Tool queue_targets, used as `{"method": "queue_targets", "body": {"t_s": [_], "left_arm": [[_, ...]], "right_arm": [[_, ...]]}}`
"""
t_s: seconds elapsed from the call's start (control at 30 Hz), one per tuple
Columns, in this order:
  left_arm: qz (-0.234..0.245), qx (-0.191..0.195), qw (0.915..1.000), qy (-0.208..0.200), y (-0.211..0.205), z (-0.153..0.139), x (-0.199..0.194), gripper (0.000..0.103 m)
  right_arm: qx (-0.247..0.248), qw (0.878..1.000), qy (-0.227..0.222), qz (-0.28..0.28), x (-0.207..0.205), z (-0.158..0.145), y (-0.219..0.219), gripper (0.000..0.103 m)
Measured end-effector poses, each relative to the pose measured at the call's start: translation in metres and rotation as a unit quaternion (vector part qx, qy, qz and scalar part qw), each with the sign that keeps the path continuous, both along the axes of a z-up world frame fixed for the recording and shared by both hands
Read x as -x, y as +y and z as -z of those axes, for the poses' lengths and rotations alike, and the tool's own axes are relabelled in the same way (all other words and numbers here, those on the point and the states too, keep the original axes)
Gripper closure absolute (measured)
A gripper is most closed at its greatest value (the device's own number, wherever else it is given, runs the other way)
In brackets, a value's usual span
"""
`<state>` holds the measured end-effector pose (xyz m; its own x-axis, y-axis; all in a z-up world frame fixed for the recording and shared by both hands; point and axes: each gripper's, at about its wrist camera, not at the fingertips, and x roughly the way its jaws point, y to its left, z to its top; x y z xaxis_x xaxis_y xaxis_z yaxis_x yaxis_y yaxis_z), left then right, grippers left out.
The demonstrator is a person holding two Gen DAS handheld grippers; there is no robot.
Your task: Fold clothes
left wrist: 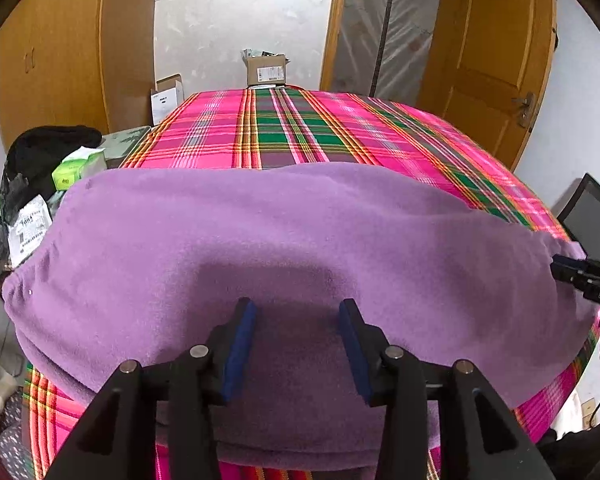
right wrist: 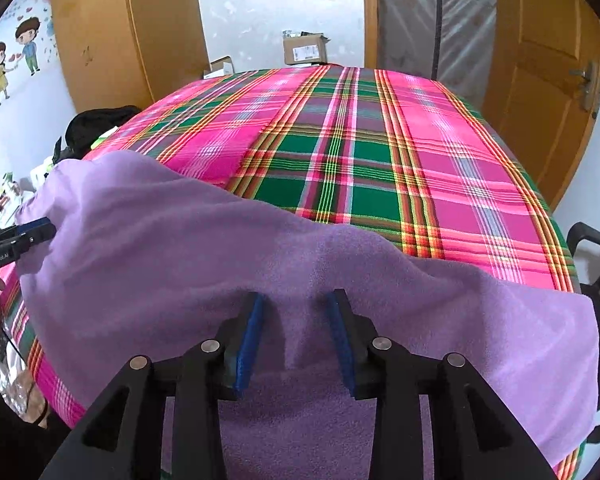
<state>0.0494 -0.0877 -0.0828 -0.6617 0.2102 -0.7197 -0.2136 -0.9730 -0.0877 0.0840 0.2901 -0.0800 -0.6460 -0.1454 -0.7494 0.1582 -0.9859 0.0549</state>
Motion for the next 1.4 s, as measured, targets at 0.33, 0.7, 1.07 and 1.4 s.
{"method": "queue_targets", "body": {"t_s": [0.33, 0.7, 1.07, 1.4], "left_arm": [[-0.017, -0.013, 0.9998, -0.004, -0.028, -0.013, 0.005, 0.059], [-0.082, -0.023, 0.9964, 0.0, -0.092, -0.009, -0.002, 0.063], [-0.174, -0.08, 0.9815, 0.005, -0.162, -0.008, -0.016, 0.063], [-0.244, -0.166, 0.9553, -0.024, -0.2, 0.008, -0.025, 0.062]], "right_arm": [[-0.007, 1.0, -0.016, 0.0, 0.002, -0.002, -0.001, 0.067], [0.02, 0.999, -0.024, 0.025, 0.004, -0.01, 0.005, 0.067], [0.028, 0.999, -0.023, 0.019, 0.01, -0.012, -0.003, 0.067], [0.029, 0.999, -0.023, 0.018, 0.011, -0.011, -0.003, 0.067]]}}
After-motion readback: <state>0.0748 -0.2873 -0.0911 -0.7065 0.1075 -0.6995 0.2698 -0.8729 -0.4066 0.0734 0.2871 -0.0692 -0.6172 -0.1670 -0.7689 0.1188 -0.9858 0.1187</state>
